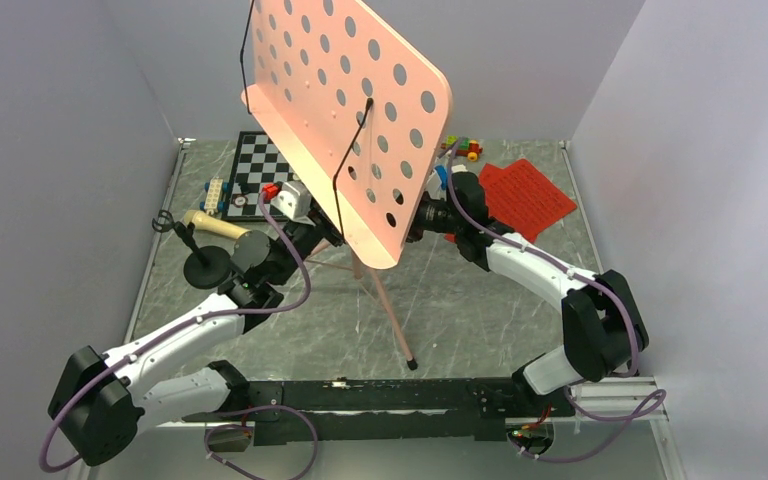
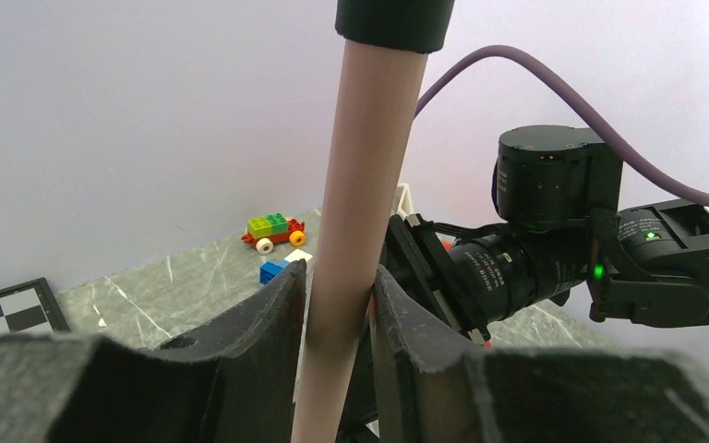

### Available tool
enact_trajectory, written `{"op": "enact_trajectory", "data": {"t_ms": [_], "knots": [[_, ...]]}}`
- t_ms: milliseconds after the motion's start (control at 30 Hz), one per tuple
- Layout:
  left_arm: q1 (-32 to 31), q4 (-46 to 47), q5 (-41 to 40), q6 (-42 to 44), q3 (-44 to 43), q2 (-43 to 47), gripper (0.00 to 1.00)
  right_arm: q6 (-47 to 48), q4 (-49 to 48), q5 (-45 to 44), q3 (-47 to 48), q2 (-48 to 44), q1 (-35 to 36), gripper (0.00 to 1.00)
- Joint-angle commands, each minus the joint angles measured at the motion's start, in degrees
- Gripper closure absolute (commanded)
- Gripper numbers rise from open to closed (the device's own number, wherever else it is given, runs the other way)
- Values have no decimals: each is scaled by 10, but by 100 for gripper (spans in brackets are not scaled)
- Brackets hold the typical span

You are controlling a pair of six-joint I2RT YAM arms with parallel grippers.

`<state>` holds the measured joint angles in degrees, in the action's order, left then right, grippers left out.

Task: Pack up the instrument practice props

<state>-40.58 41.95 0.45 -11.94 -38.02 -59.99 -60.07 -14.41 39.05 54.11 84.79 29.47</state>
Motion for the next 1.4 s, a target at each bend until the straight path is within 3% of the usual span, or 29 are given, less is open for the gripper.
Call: {"op": "enact_trajectory", "data": {"t_ms": [0, 267, 367, 533, 700, 833, 1000, 1100, 1133, 1233, 1300, 1367], "knots": [[3, 53, -29, -13, 11, 21, 65, -1, -34, 18, 26, 2, 14, 65], [3, 46, -27, -12, 11, 24, 70, 6, -54, 33, 21, 11, 15, 100], [2, 44, -28, -11, 12, 21, 74, 22, -80, 43, 8, 6, 17, 100], [3, 41, -42, -16, 21, 18, 81, 154, -28, -16, 9, -24, 51, 100], [3, 36, -51, -21, 32, 23, 93, 297, 23, -137, 4, -73, 113, 100], [3, 33, -51, -22, 36, 27, 100, 385, -9, -211, -40, -126, 157, 100], [3, 34, -49, -26, 39, 25, 100, 447, -32, -248, -83, -151, 185, 100], [3, 33, -48, -28, 44, 27, 100, 392, 20, -293, -69, -154, 160, 100], [3, 32, -48, -29, 46, 29, 100, 362, 32, -271, -64, -152, 136, 94], [3, 27, -45, -30, 53, 39, 100, 257, 25, -160, -59, -147, 70, 50], [3, 24, -45, -31, 58, 45, 100, 218, 14, -112, -52, -142, 54, 35], [3, 21, -42, -31, 62, 52, 100, 194, 27, -79, -29, -125, 52, 28]]}}
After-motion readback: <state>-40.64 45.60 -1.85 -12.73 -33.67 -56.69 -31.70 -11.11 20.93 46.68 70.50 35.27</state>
